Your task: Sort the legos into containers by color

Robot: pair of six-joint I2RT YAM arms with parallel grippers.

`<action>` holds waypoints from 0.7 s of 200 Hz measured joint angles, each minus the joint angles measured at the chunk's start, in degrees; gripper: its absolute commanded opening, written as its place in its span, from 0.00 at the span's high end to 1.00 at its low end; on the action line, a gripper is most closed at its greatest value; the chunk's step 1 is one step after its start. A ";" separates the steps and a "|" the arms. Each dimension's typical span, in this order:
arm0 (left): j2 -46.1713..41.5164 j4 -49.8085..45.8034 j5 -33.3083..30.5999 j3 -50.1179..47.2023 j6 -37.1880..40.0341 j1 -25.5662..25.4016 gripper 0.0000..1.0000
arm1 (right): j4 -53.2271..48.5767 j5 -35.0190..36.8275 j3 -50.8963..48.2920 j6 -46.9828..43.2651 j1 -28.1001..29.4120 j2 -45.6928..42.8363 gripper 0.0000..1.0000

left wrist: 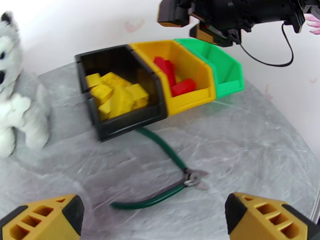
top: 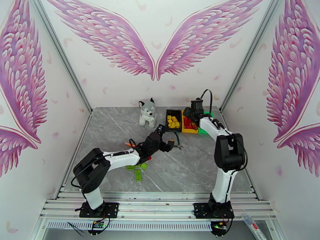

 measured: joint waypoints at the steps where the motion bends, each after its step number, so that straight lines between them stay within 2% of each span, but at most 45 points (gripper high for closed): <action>1: -0.11 -0.02 -0.09 -0.13 -0.07 0.02 0.01 | -0.04 -0.11 -0.04 0.09 0.00 0.00 0.26; 23: -3.04 -0.13 -2.45 -4.66 -1.38 1.27 0.01 | 1.75 -0.76 -3.28 0.04 0.61 -1.60 0.21; 59: -6.67 -0.13 -3.82 -10.25 -5.40 5.35 0.01 | 4.11 -2.64 -12.50 -0.48 4.26 -8.07 0.19; 93: -7.76 0.07 -2.40 -14.32 -9.92 11.02 0.01 | 6.23 -4.04 -17.33 -2.25 12.55 -13.29 0.13; 140: -10.86 0.39 -0.76 -20.48 -14.91 17.73 0.01 | 6.67 -4.72 -21.40 -3.93 24.11 -13.84 0.05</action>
